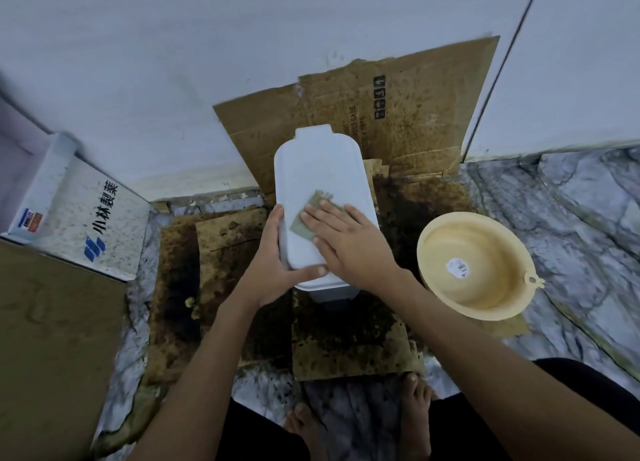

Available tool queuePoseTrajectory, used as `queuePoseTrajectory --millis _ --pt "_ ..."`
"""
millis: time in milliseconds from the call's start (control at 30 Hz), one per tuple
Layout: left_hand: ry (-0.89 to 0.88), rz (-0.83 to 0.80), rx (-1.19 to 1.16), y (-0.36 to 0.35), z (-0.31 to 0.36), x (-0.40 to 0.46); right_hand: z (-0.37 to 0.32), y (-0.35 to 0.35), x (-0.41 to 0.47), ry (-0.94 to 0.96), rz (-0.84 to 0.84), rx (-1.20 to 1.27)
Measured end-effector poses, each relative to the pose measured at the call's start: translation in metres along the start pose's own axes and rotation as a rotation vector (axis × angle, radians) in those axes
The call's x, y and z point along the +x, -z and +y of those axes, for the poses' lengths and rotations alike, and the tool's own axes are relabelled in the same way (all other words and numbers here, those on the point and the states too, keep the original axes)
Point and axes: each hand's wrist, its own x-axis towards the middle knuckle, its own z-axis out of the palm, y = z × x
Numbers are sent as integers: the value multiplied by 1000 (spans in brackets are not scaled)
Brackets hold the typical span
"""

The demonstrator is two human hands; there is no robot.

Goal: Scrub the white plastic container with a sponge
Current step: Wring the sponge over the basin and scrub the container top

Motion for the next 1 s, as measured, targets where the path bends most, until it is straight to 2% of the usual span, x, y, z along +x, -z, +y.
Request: queuePoseTrajectory --millis 167,300,433,533,600,667,833,1000 --pt "5 65 38 -1 2 -1 14 -4 -33 -138 199 190" --pt "10 101 65 1 7 1 26 -6 -13 -238 165 416" --pt "-32 159 251 -2 13 3 36 1 7 -461 188 718" --pt "-37 285 311 -17 16 7 29 -4 -4 -596 307 844" --pt "-131 374 384 -26 24 17 19 -10 -21 -701 403 937" --pt "-218 357 512 -34 36 33 9 -17 -40 -800 471 985" --pt "-252 271 719 -44 53 56 -17 -31 -68 -882 565 1059" --pt "-246 324 701 -24 44 38 -41 -31 -73 -906 524 1154"
